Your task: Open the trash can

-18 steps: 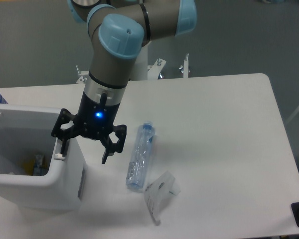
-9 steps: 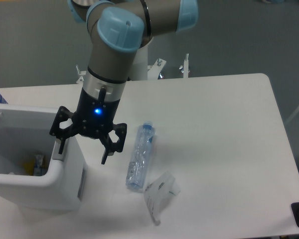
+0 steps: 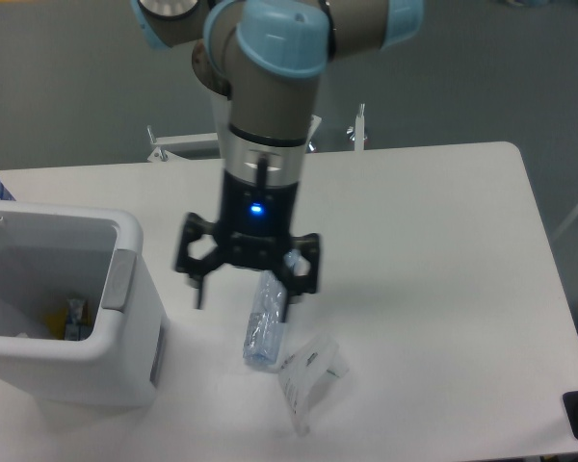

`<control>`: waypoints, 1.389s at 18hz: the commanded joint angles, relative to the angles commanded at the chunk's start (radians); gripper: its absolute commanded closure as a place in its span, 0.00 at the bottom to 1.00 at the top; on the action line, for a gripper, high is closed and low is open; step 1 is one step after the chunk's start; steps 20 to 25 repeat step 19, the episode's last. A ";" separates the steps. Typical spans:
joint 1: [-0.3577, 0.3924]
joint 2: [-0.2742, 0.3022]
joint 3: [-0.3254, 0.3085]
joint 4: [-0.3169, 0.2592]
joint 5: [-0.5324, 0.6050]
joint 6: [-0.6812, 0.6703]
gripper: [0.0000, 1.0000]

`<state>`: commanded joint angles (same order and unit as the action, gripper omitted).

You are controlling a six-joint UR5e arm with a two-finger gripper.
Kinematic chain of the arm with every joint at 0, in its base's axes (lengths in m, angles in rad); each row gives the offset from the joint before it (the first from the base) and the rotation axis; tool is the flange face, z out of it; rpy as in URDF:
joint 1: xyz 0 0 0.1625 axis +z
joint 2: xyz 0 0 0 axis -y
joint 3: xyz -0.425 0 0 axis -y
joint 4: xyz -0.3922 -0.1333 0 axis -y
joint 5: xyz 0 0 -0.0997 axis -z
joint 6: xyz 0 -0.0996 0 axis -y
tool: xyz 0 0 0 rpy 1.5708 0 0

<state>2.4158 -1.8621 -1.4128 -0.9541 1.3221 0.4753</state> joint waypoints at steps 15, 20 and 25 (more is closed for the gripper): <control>0.186 -0.141 -0.078 -0.012 0.216 0.577 0.00; 0.186 -0.135 -0.098 -0.012 0.223 0.606 0.00; 0.186 -0.135 -0.098 -0.012 0.223 0.606 0.00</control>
